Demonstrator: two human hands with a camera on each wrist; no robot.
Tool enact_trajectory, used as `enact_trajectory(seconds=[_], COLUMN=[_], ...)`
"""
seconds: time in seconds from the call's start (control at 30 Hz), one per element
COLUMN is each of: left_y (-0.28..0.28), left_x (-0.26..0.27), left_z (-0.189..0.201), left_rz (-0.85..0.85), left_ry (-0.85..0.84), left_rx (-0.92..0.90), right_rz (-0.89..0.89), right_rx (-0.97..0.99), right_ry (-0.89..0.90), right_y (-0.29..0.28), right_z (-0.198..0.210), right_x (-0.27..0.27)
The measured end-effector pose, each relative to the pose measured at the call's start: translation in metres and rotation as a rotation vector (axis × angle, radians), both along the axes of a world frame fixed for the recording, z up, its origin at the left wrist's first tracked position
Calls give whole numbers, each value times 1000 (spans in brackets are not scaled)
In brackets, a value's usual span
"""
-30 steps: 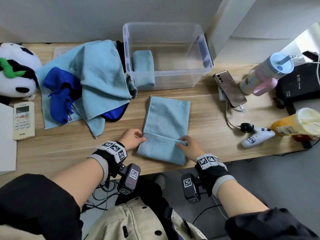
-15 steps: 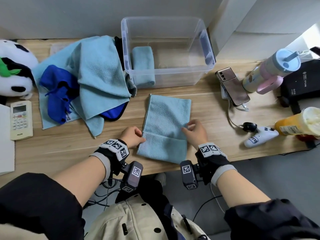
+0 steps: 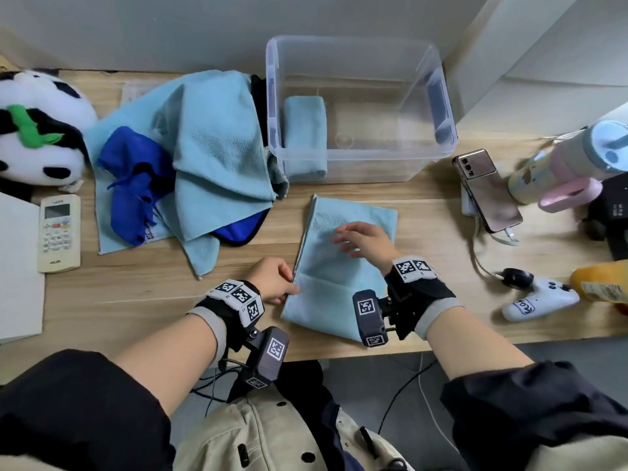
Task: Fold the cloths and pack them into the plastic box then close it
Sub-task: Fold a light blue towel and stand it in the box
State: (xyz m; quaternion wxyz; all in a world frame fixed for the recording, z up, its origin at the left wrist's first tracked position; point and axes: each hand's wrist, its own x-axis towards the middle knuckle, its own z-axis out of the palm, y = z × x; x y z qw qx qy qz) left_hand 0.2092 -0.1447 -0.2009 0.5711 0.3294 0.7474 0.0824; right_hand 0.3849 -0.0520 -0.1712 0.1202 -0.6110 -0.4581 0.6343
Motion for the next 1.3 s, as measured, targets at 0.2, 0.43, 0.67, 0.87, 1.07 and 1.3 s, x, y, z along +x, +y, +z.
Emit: enact_trajectory(seconds=[0.2,0.43,0.67,0.87,1.07,1.3], left_y=[3,0,-5,-14,-14,-9], left_x=[-2,-2,0,-8,-11,-7], left_z=[0,-1,3,12,15,19], left_rz=[-9,14,-6,21,-68,-92], left_ry=[-40,-41,6,64,-24,-23], left_rx=[-5,-2,17,94,259,463], right_rz=[125,15,156,460,737,1082], right_rx=[-194,180,-16,-97,72,599], right_ry=[47,49,-58,-202,-260,-671], right_y=[24,18,-18,-55,-79,-100], right_z=[3,-5,15,18,22,3], right_x=[-42,-24,23,55,55,39])
